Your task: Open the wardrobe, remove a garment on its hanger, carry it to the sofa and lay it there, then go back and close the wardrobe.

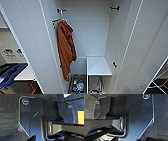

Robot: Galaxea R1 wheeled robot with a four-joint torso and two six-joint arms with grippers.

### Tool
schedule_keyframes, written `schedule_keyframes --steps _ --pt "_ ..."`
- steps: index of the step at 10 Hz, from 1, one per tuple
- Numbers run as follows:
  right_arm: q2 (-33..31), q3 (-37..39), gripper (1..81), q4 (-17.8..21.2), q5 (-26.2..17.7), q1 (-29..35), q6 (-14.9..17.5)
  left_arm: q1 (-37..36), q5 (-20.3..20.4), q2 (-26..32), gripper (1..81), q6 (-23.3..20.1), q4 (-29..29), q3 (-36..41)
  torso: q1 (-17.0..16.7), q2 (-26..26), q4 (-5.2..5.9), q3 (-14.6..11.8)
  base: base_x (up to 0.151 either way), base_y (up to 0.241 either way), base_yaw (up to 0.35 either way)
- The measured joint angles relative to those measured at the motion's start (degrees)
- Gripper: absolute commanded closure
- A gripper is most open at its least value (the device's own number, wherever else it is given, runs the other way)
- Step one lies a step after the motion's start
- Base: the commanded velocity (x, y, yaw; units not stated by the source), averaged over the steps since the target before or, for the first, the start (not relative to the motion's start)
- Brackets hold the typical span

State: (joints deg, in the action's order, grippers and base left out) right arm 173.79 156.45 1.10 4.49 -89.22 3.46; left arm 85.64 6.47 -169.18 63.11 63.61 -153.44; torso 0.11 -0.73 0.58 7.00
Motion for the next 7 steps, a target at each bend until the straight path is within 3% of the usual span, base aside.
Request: schedule_keyframes --steps 2,4,5,6,7 --pt "0.02 0.0 1.0 -0.02 -0.16 -0.6 0.0 0.35 -0.04 0.0 1.0 0.23 -0.11 0.0 -0.02 -0.02 0.0 -4.13 0.0 0.0 0.0" --pt "0.02 0.0 1.0 -0.02 -0.22 -0.74 0.0 1.6 -0.69 0.18 1.0 1.08 -3.15 0.0 -0.12 -0.09 0.0 -5.72 0.0 0.0 0.0" --pt "0.16 0.0 1.0 -0.06 -0.68 -0.79 -0.02 2.54 -2.97 0.16 1.0 1.02 -6.14 0.0 -0.12 -0.09 0.0 -6.12 0.0 0.0 0.0" --pt "0.28 0.0 1.0 -0.06 -0.57 -0.57 0.0 2.67 -5.21 0.16 1.0 -0.85 -8.66 0.02 -0.14 -0.11 0.0 -5.96 0.0 0.0 0.0" --pt "0.33 0.0 1.0 -0.06 -0.57 -0.6 0.0 2.32 -6.34 0.22 1.0 -5.92 -10.41 0.05 -0.14 -0.11 0.0 -5.96 0.0 0.0 0.0"
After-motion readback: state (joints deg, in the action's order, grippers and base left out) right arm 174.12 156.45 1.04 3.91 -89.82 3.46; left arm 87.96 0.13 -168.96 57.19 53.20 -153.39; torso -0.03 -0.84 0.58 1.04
